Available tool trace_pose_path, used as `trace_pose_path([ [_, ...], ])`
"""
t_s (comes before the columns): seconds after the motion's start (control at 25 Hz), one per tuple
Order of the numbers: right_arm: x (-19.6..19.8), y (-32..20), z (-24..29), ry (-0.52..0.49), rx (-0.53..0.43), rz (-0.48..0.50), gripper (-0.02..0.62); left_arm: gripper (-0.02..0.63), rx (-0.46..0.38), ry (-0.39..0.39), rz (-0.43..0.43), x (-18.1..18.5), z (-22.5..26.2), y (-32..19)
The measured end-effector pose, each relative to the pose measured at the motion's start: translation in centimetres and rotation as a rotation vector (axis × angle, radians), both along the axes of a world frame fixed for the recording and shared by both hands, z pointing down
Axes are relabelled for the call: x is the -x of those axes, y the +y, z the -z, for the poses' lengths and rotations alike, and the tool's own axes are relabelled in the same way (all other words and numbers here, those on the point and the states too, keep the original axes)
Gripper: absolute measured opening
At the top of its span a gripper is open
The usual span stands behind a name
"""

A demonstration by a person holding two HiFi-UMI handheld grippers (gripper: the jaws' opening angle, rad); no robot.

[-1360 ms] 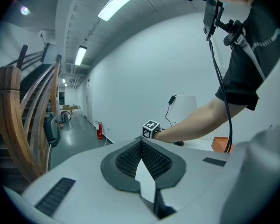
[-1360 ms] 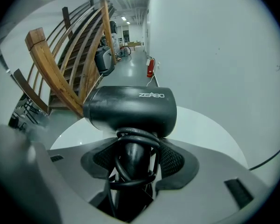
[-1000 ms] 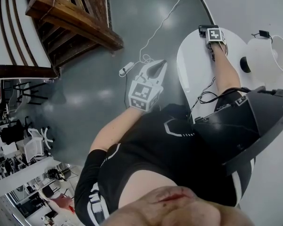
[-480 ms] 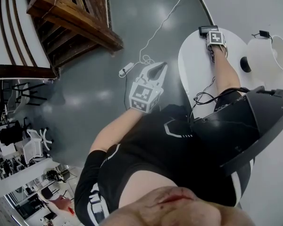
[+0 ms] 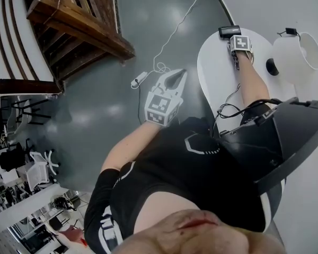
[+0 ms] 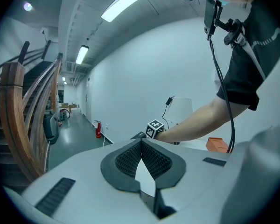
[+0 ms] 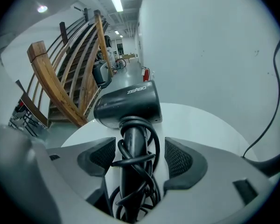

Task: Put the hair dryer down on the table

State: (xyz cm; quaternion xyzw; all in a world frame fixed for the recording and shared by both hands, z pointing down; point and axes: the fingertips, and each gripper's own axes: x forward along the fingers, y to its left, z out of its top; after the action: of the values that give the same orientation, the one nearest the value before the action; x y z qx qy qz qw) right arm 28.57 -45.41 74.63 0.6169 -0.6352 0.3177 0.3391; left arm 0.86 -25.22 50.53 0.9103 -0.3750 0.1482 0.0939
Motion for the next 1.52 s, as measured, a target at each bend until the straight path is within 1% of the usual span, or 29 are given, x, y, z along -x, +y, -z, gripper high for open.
trace_pose_path([
  [0.16,-0.6,1.0,2.9,0.033,-0.062,-0.023,0.316,0.031,-0.005,0.024,-0.027,-0.4,0.8,0.5],
  [0.24,0.3,2.1,4.3,-0.003,-0.072,-0.027,0.316,0.032,-0.011,0.035,-0.044,-0.6,1.3,0.9],
  [0.32,1.0,2.9,6.0,-0.036,-0.104,-0.035,0.316,0.032,-0.018,0.043,-0.064,-0.9,1.6,1.3],
  [0.48,1.0,4.4,8.6,-0.030,-0.145,-0.047,0.316,0.032,-0.019,0.061,-0.112,-2.0,2.0,2.0],
  [0.64,1.1,6.1,9.7,-0.064,-0.174,-0.034,0.316,0.032,-0.024,0.072,-0.153,-2.8,2.6,3.3],
  [0.76,1.6,6.7,11.0,-0.095,-0.224,-0.019,0.316,0.032,-0.027,0.081,-0.162,-2.8,3.1,3.4],
  [0.96,1.2,8.9,13.3,-0.088,-0.246,-0.067,0.316,0.032,-0.041,0.098,-0.169,-2.3,4.0,2.5],
  [1.08,2.0,10.9,16.4,-0.120,-0.322,-0.095,0.316,0.032,-0.048,0.119,-0.173,-2.1,5.0,2.5],
  [1.2,3.2,13.1,19.8,-0.172,-0.404,-0.113,0.314,0.031,-0.065,0.138,-0.198,-2.6,6.0,2.8],
  [1.36,4.8,15.7,23.9,-0.211,-0.483,-0.102,0.311,0.031,-0.110,0.151,-0.249,-3.8,8.0,3.2],
  [1.44,5.3,17.1,25.5,-0.214,-0.516,-0.106,0.288,0.031,-0.131,0.157,-0.280,-4.5,8.8,3.6],
  [1.52,5.5,18.7,27.2,-0.204,-0.553,-0.128,0.220,0.031,-0.144,0.163,-0.308,-4.9,9.6,4.0],
])
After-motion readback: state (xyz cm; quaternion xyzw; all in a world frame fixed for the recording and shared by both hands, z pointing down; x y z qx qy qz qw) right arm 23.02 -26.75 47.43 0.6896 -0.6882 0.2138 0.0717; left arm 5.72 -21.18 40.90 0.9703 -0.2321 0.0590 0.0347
